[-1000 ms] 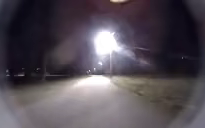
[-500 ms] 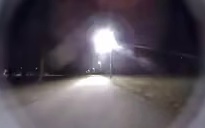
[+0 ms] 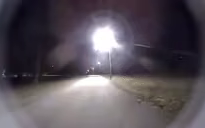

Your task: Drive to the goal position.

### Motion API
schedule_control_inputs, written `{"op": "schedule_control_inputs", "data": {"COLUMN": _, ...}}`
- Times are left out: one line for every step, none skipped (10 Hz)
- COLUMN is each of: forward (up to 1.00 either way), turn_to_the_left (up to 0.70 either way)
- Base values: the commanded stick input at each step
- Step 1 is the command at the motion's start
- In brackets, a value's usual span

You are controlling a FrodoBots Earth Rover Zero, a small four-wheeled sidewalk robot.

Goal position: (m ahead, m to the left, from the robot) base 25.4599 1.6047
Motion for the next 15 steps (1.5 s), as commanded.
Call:
{"op": "schedule_control_inputs", "data": {"forward": 1.0, "turn_to_the_left": 0.27}}
{"op": "schedule_control_inputs", "data": {"forward": 1.0, "turn_to_the_left": 0.27}}
{"op": "schedule_control_inputs", "data": {"forward": 1.0, "turn_to_the_left": 0.27}}
{"op": "schedule_control_inputs", "data": {"forward": 1.0, "turn_to_the_left": 0.18}}
{"op": "schedule_control_inputs", "data": {"forward": 1.0, "turn_to_the_left": 0.08}}
{"op": "schedule_control_inputs", "data": {"forward": 1.0, "turn_to_the_left": 0.0}}
{"op": "schedule_control_inputs", "data": {"forward": 1.0, "turn_to_the_left": 0.0}}
{"op": "schedule_control_inputs", "data": {"forward": 1.0, "turn_to_the_left": 0.0}}
{"op": "schedule_control_inputs", "data": {"forward": 1.0, "turn_to_the_left": 0.0}}
{"op": "schedule_control_inputs", "data": {"forward": 1.0, "turn_to_the_left": 0.0}}
{"op": "schedule_control_inputs", "data": {"forward": 1.0, "turn_to_the_left": 0.0}}
{"op": "schedule_control_inputs", "data": {"forward": 1.0, "turn_to_the_left": 0.0}}
{"op": "schedule_control_inputs", "data": {"forward": 1.0, "turn_to_the_left": 0.0}}
{"op": "schedule_control_inputs", "data": {"forward": 1.0, "turn_to_the_left": 0.0}}
{"op": "schedule_control_inputs", "data": {"forward": 1.0, "turn_to_the_left": 0.0}}
